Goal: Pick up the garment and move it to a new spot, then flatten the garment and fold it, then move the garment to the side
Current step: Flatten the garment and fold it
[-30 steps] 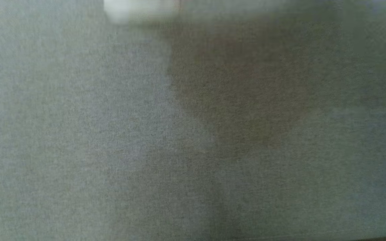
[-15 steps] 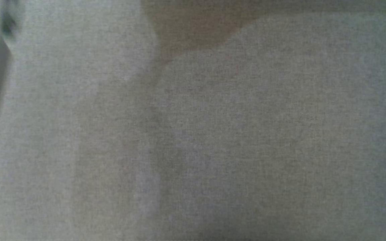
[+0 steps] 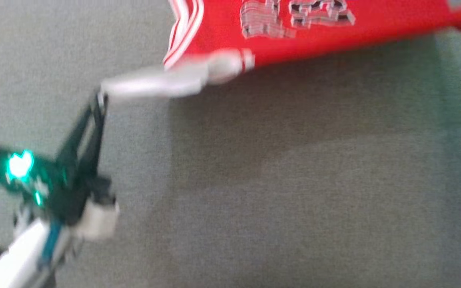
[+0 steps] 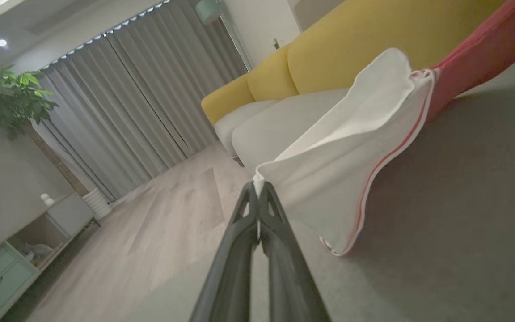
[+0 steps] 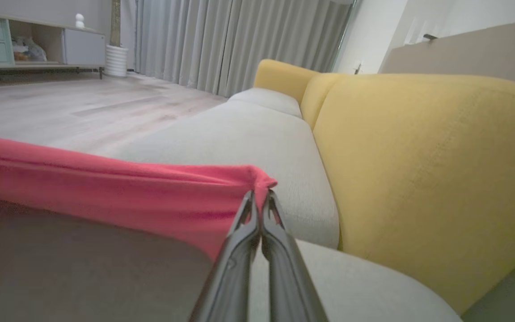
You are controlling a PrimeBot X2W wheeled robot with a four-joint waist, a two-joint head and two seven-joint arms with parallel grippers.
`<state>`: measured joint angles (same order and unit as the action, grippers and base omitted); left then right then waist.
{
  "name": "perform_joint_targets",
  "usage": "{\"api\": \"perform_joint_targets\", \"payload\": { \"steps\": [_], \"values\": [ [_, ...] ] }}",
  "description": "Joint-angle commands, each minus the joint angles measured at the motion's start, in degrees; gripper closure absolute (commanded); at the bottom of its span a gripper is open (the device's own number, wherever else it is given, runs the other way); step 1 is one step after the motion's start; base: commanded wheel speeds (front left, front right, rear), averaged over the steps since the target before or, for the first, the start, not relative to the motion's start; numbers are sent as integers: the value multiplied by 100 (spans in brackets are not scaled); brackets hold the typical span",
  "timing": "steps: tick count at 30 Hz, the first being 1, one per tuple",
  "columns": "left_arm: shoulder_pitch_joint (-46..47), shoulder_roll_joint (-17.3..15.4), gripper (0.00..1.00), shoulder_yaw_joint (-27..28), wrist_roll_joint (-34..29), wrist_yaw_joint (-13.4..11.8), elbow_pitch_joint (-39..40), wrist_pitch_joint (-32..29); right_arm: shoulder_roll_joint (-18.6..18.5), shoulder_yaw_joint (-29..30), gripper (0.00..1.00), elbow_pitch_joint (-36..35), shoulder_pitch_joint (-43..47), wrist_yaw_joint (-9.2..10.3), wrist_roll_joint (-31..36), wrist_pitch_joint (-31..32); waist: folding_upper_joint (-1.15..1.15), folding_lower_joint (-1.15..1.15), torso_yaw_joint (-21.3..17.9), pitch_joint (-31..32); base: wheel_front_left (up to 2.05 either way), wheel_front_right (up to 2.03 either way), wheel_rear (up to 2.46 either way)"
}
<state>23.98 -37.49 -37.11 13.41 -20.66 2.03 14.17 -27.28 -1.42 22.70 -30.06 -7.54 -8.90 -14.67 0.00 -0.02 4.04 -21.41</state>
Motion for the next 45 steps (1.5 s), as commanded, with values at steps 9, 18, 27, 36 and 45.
{"api": "perform_joint_targets", "payload": {
  "steps": [9, 18, 27, 36, 45],
  "values": [
    [-1463, -427, 100, -122, 205, -517, 781, -317, 185, 325, 100, -899, 1779, 5, 214, -32, 0, 2, -203, 262, 0, 0, 0],
    [-755, -483, 100, -270, -70, -154, 505, -661, 442, 194, 100, -511, 1559, 5, 149, -32, 0, 2, -420, 61, 0, 0, 0],
    [1111, -192, 100, -187, -472, 432, -483, -598, 420, -43, 100, 186, 597, 5, 76, -32, 0, 2, -460, -381, 0, 0, 0],
    [2422, 93, 100, -246, -792, 783, -1263, -607, 303, -325, 100, 575, -134, 5, 58, -32, 0, 2, -452, -669, 0, 0, 0],
    [2968, 648, 0, -286, -665, 876, -2396, -398, 340, -542, 0, 863, -622, 5, 66, -32, 0, 2, -426, -741, 0, 0, 0]
  ]
}}
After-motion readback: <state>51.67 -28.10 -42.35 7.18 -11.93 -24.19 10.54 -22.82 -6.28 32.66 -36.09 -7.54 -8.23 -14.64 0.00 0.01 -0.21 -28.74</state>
